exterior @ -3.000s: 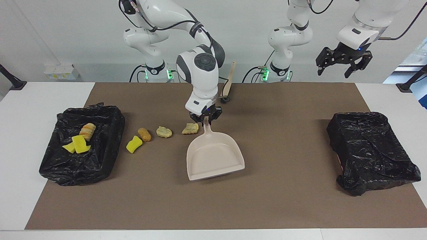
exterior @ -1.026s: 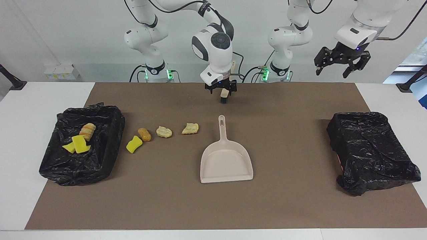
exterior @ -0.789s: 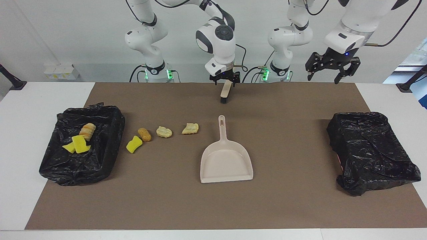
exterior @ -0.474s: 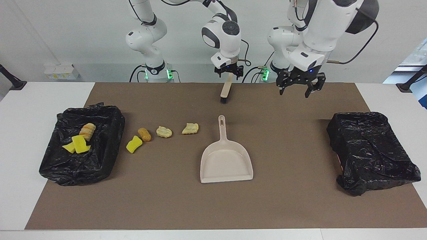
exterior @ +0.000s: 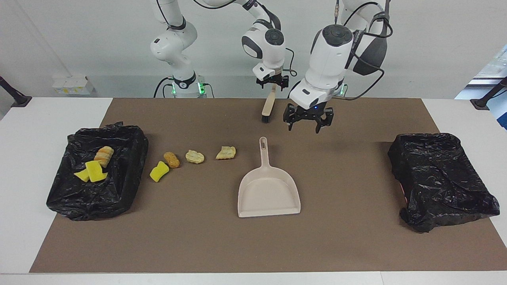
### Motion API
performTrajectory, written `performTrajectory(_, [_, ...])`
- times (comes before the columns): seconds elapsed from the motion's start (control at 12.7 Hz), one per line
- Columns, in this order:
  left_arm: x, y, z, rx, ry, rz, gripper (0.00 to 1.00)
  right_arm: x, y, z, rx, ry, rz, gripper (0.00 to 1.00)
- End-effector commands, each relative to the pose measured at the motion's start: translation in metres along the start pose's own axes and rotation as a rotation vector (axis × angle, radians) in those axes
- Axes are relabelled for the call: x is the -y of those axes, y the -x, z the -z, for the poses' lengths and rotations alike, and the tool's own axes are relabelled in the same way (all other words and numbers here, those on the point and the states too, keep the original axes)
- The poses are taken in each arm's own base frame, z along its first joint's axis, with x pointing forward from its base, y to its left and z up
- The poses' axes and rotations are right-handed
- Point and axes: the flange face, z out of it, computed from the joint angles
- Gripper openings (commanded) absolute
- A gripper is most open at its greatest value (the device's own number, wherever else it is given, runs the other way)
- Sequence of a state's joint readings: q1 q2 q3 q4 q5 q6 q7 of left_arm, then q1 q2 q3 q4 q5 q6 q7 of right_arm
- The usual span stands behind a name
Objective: Sweep and dump trash in bin
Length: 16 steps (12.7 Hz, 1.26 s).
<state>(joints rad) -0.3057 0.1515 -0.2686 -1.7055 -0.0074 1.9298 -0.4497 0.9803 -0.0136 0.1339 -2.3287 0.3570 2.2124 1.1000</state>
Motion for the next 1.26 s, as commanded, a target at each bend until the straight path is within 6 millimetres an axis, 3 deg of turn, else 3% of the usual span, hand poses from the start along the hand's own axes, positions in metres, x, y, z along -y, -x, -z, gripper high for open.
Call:
performTrajectory(0.0, [-0.036, -0.002, -0.043, -0.021, 0.001, 0.045, 1.00, -0.004, 0.011, -0.007, 0.073, -0.046, -0.045, 0.88])
performTrajectory(0.16, [-0.060, 0.007, -0.069, 0.009, -0.010, 0.014, 1.00, -0.001, 0.023, -0.009, 0.071, -0.047, -0.015, 0.74])
performTrajectory(0.32, [-0.070, 0.005, -0.095, -0.015, -0.010, 0.076, 1.00, 0.000, 0.018, -0.015, 0.057, -0.066, -0.013, 0.54])
performTrajectory(0.55, [-0.068, 0.005, -0.109, -0.024, -0.002, 0.100, 1.00, 0.000, 0.011, -0.019, 0.059, -0.063, -0.009, 0.04])
performTrajectory(0.71, [-0.082, 0.009, -0.144, -0.014, -0.051, 0.086, 1.00, 0.006, -0.003, -0.015, 0.057, -0.071, -0.011, 0.00])
performTrajectory(0.95, [-0.083, 0.007, -0.147, -0.042, -0.033, 0.111, 1.00, 0.005, -0.045, -0.002, 0.033, -0.071, -0.040, 0.00])
performTrajectory(1.18, [-0.085, 0.011, -0.155, -0.027, -0.035, 0.105, 0.77, -0.010, -0.082, 0.014, 0.023, -0.046, -0.085, 0.00])
